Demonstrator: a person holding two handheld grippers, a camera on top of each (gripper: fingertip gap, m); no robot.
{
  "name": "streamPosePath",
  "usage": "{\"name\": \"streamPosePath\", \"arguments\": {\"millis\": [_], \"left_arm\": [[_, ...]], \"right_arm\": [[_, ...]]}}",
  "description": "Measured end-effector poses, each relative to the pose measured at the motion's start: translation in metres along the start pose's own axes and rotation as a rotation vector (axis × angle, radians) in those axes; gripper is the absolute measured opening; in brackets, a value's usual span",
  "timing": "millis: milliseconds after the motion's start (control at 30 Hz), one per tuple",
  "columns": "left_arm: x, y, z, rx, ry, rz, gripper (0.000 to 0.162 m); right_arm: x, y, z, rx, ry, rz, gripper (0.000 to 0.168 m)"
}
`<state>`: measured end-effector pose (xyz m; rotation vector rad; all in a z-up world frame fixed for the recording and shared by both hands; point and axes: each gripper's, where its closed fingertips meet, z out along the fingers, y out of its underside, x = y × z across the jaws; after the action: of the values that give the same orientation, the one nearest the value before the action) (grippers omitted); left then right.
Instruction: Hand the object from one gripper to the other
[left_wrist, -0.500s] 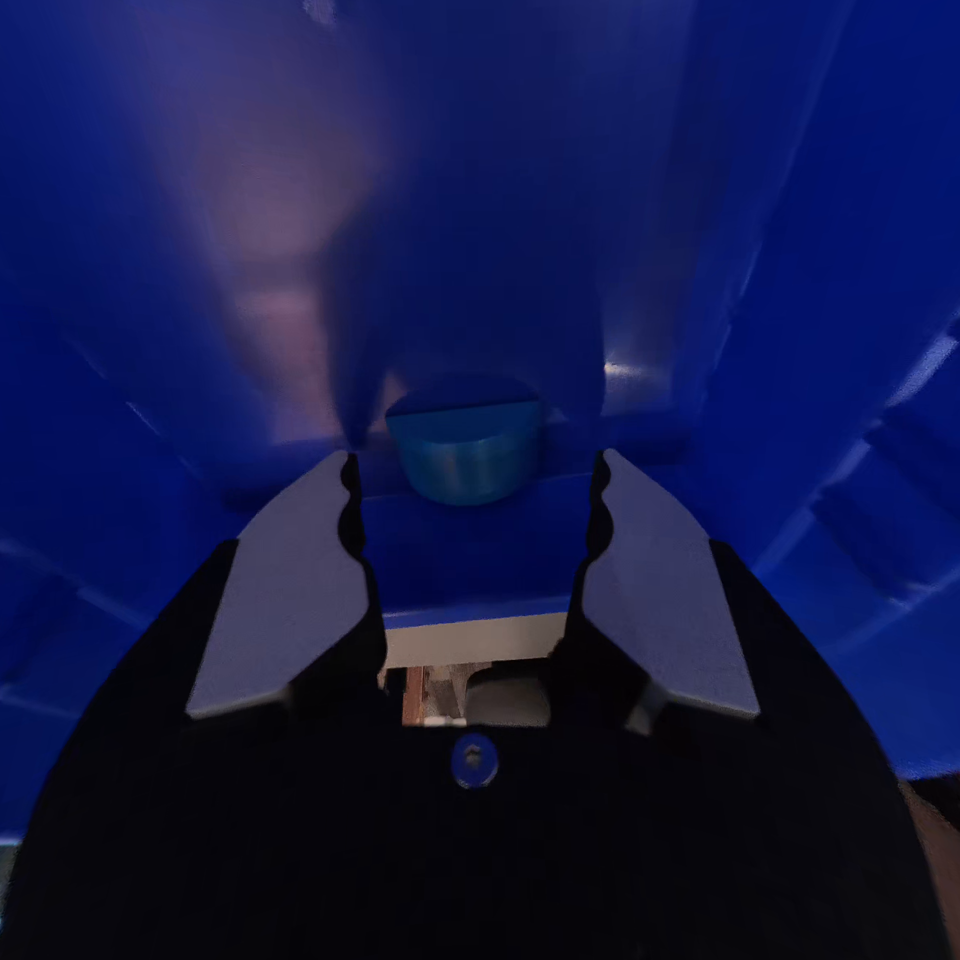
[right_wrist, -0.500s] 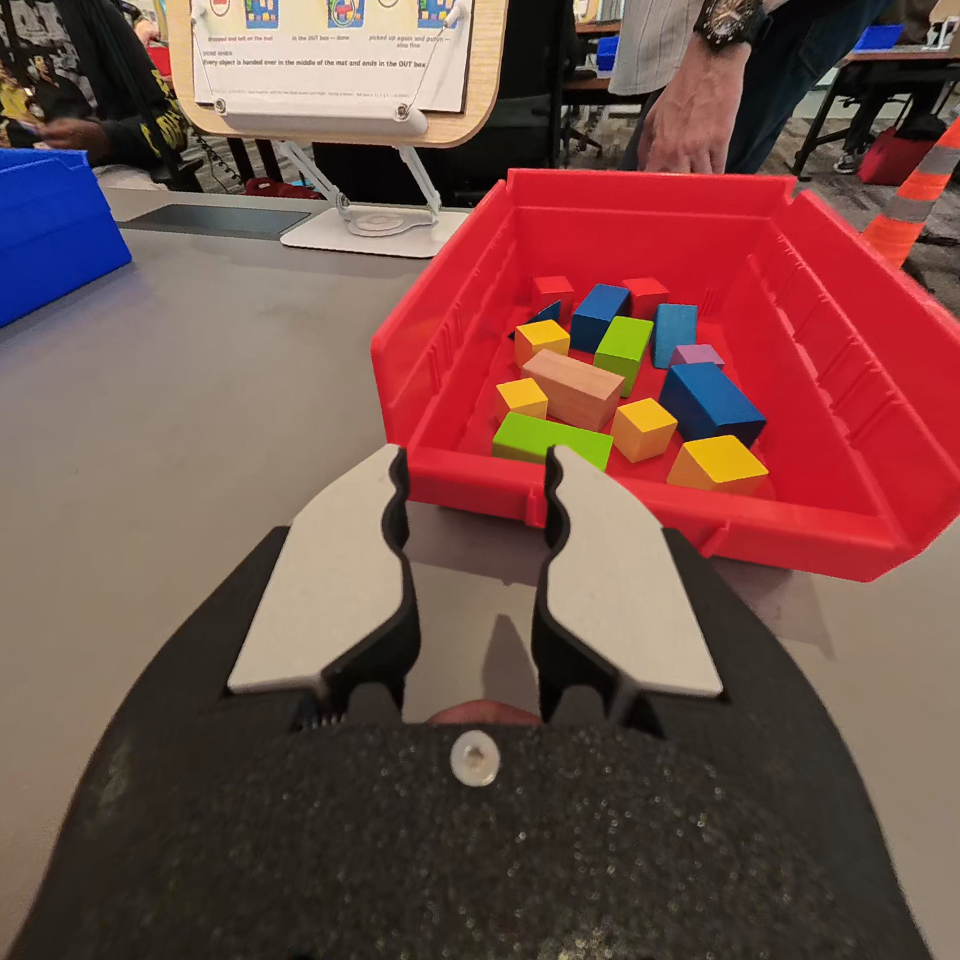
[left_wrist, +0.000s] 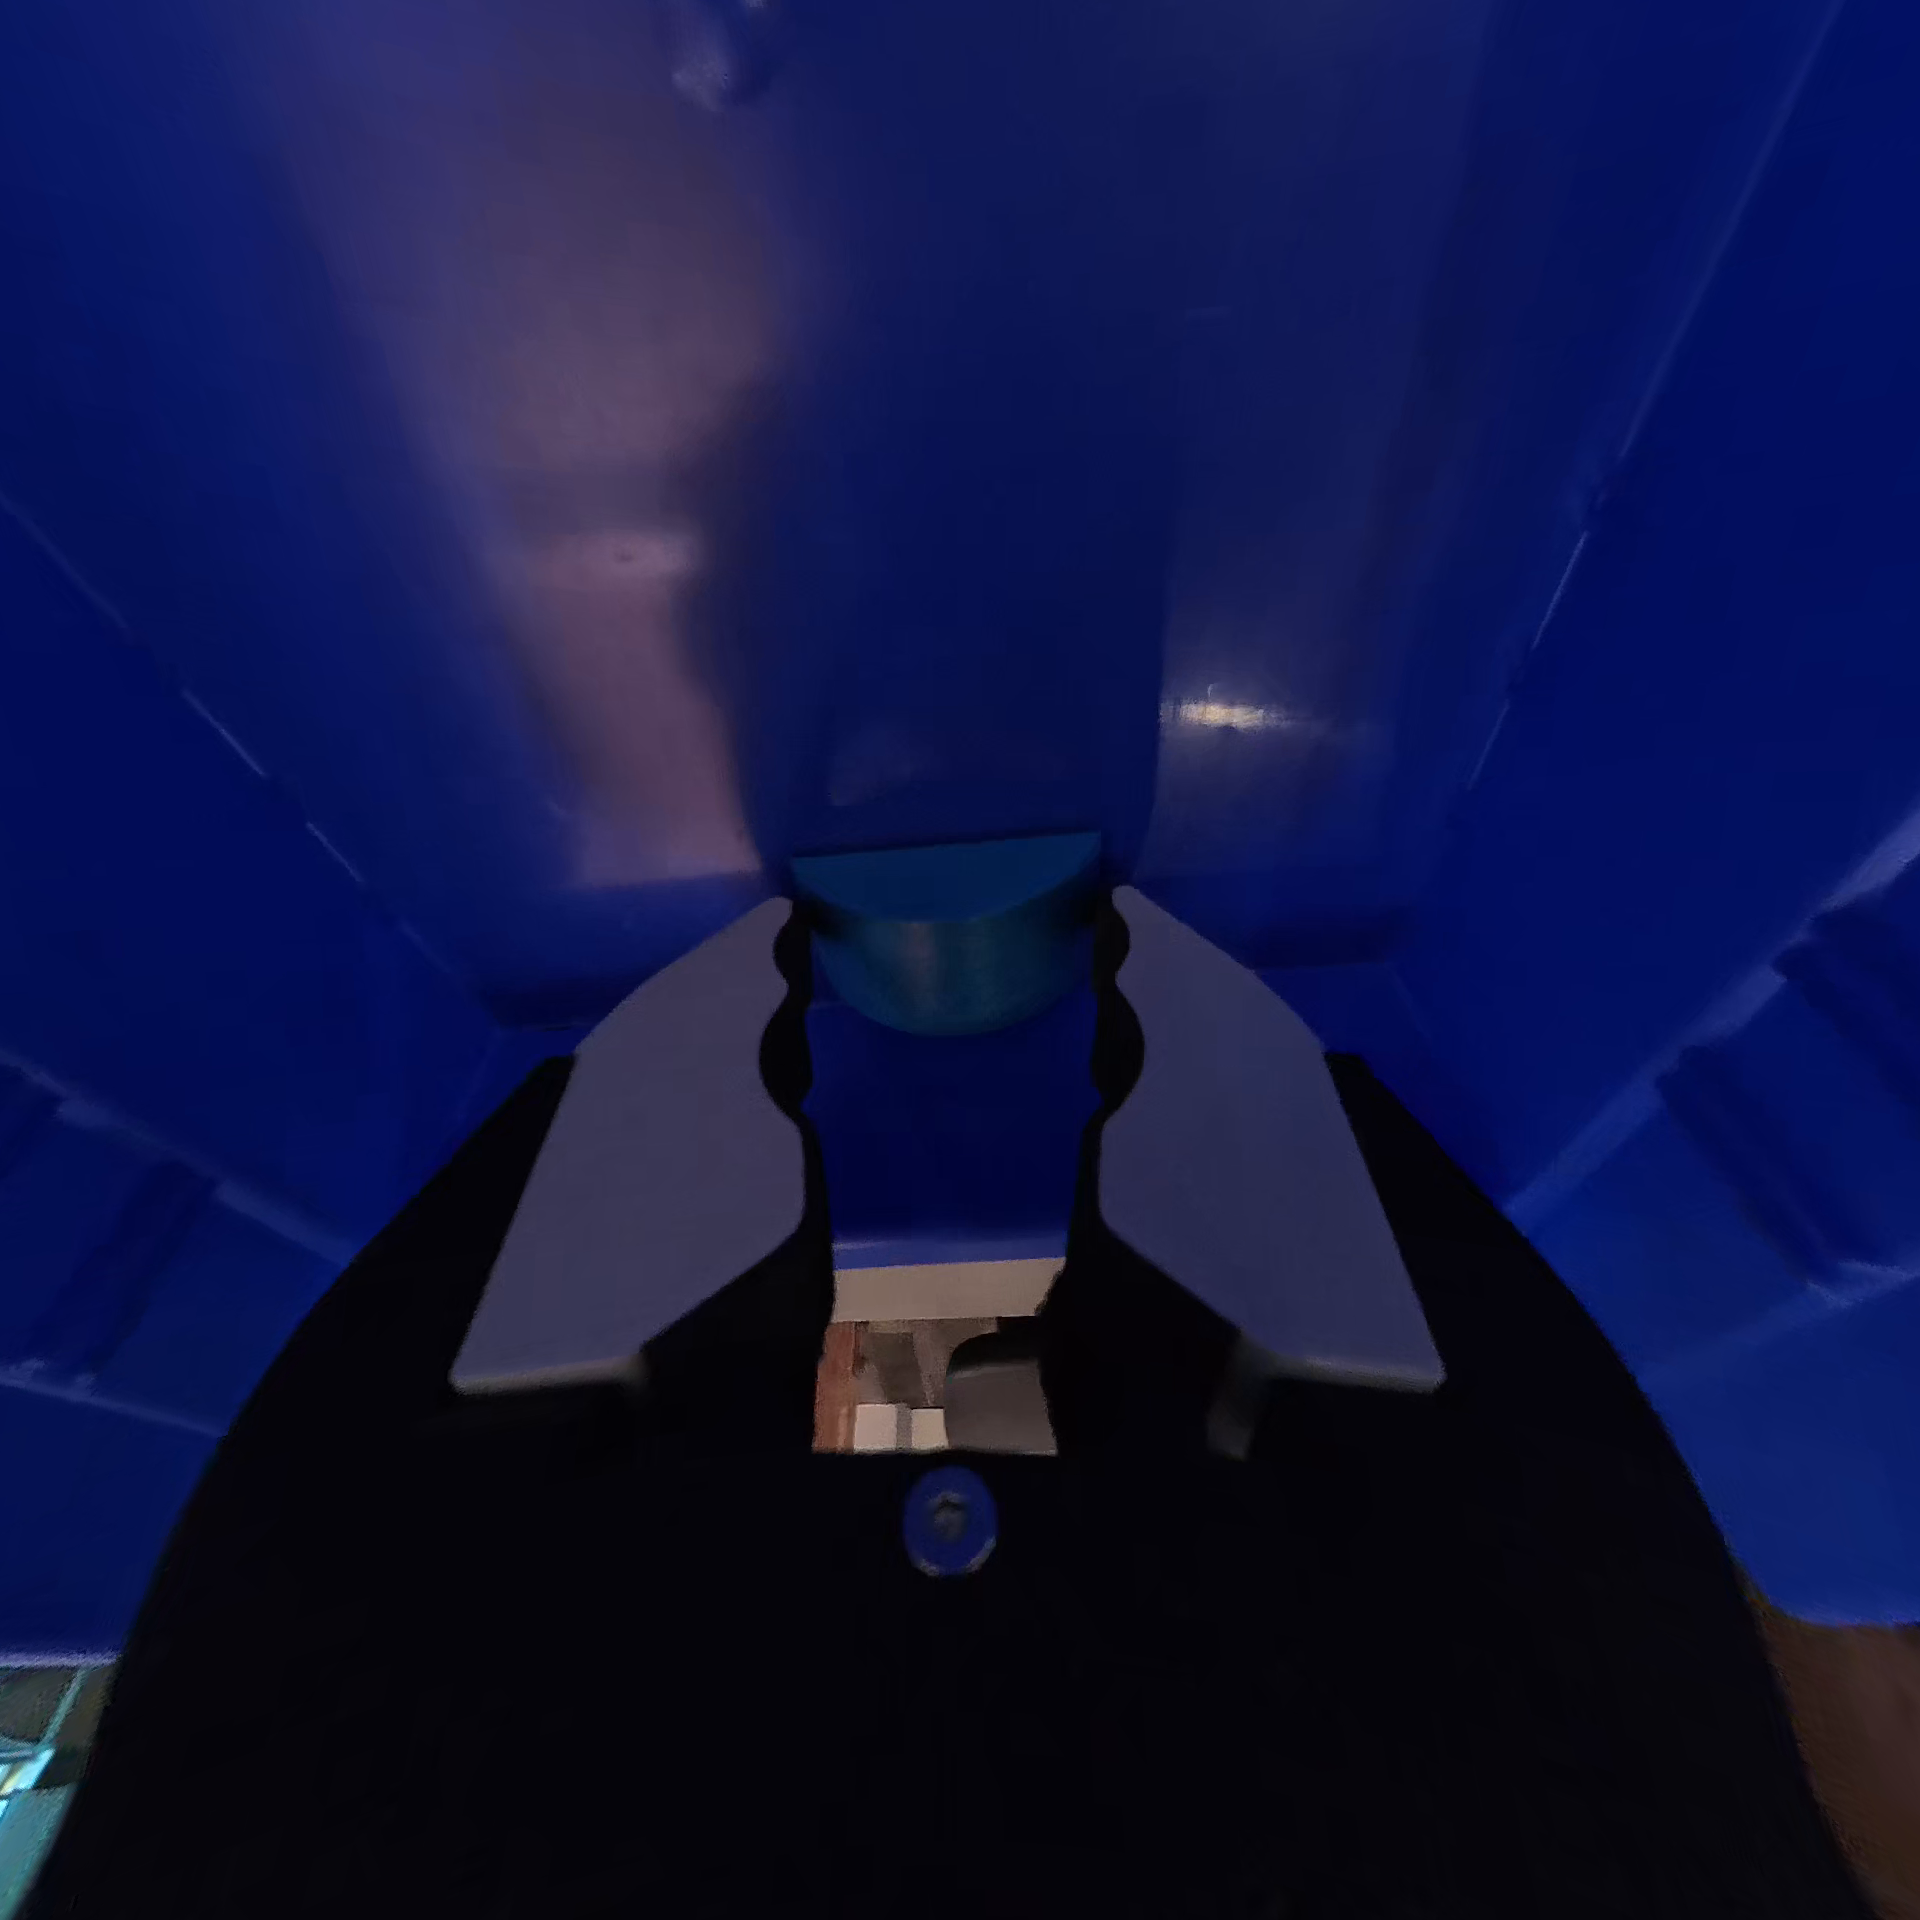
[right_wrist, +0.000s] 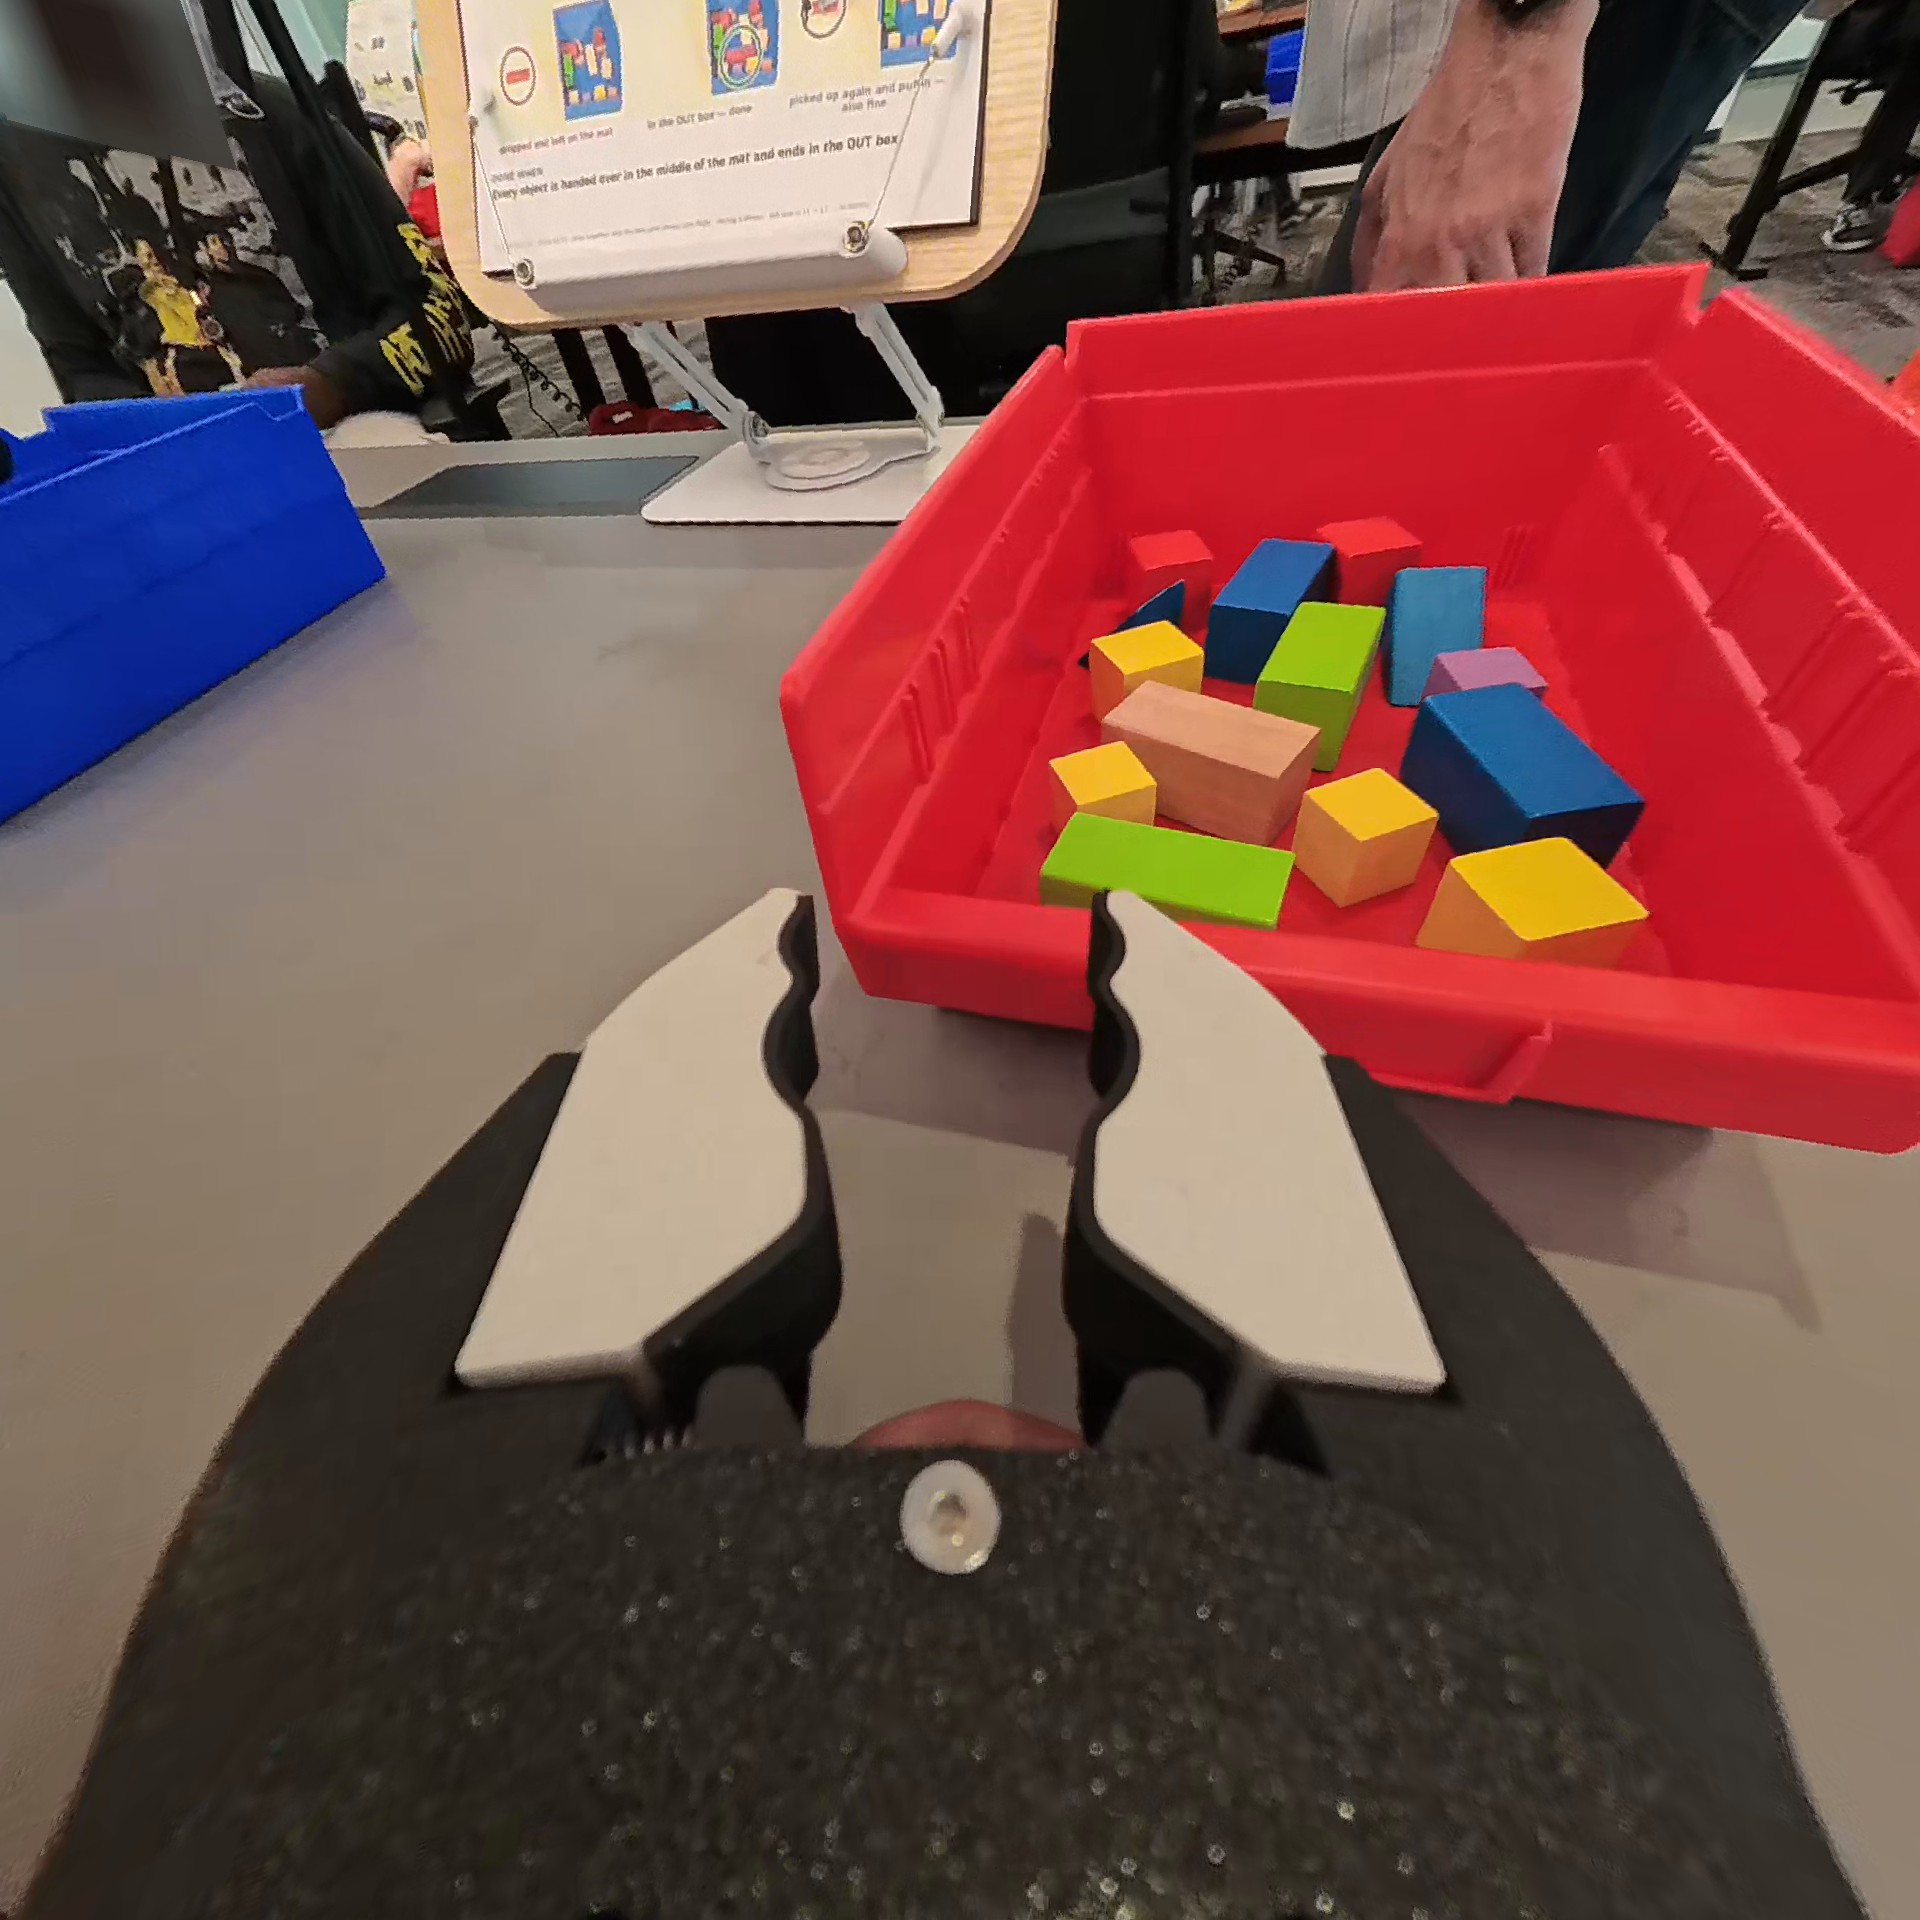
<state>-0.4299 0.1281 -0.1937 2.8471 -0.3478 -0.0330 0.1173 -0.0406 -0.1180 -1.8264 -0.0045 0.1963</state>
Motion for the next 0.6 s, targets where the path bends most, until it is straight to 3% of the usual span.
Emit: {"name": "streamPosePath", "arguments": {"millis": [167, 600], "left_arm": [[0.0, 0.001, -0.001, 0.02, 0.052, 0.028, 0.052], [0.001, 0.0, -0.011, 0.044, 0.36, 0.016, 0.051]], "right_arm": [[0.001, 0.0, -0.001, 0.0, -0.004, 0.023, 0.05], [-0.004, 0.001, 0.001, -0.016, 0.01, -0.038, 0.05]]}}
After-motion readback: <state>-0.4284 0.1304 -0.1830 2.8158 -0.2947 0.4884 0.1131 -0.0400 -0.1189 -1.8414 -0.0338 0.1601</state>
